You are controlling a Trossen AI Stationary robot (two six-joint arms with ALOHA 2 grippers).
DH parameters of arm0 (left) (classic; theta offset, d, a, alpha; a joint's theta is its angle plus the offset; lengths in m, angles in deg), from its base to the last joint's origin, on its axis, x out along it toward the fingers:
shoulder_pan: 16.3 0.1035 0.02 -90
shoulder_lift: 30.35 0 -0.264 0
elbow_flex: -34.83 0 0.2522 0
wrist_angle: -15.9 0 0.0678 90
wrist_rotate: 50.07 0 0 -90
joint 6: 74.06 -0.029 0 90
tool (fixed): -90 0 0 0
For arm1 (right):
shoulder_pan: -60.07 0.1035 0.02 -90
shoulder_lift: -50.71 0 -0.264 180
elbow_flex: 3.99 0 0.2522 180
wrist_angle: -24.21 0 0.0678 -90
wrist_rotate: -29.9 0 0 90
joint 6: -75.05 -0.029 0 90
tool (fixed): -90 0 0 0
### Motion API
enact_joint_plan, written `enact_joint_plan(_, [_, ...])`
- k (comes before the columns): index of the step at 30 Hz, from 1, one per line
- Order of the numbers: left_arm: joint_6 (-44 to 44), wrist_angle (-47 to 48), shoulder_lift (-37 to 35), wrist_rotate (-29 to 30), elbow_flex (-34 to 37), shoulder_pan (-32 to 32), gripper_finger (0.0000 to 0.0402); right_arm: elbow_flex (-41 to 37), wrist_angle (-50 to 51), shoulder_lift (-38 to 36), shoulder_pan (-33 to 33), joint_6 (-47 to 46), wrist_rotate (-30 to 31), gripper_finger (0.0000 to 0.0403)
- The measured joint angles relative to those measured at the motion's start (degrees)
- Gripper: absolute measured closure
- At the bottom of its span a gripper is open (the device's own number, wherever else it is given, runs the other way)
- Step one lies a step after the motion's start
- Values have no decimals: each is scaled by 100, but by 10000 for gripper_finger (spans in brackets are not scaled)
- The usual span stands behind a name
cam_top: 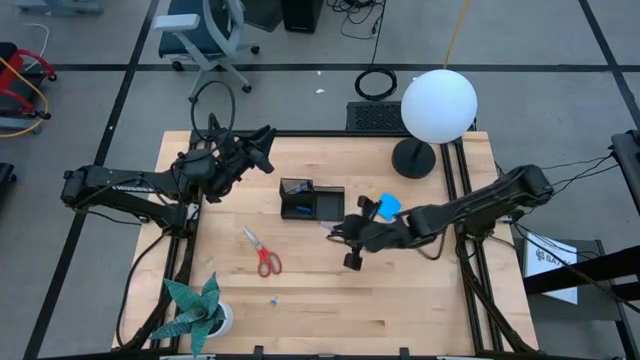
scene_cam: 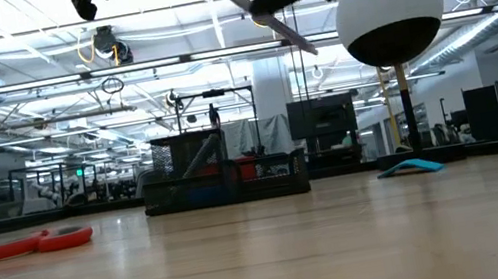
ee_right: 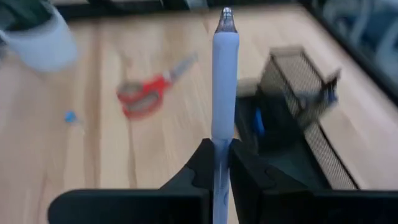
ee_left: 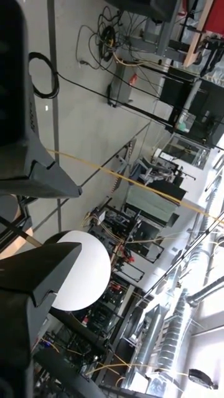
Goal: Pick and place office supplies into organizer
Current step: Put the white pen into the desk organizer
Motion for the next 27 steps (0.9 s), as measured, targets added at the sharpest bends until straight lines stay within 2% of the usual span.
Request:
enact_joint_plan(6, [0,0,-1,0,0,1,270,-1331,-2558,-749,-261,1054,-324,385])
enact_joint_plan(12, [-2,0,-1,0,-2,-1,270,-2106,-4501,-1129,-763,1436,-954,385])
enact_joint_plan(17, [0,7,-1,0,-2,1,270,-2187,-5088,-1155,-1132,1547,-1631,385])
enact_joint_plan(24, [47,3,-1,0,-2,1,270,-2187,-5118,-1155,-1212,1745,-1864,385])
enact_joint_plan(27, [-347,101,-2,-1,-4,-2,270,-2184,-5068,-1155,-1210,1763,-1976,385])
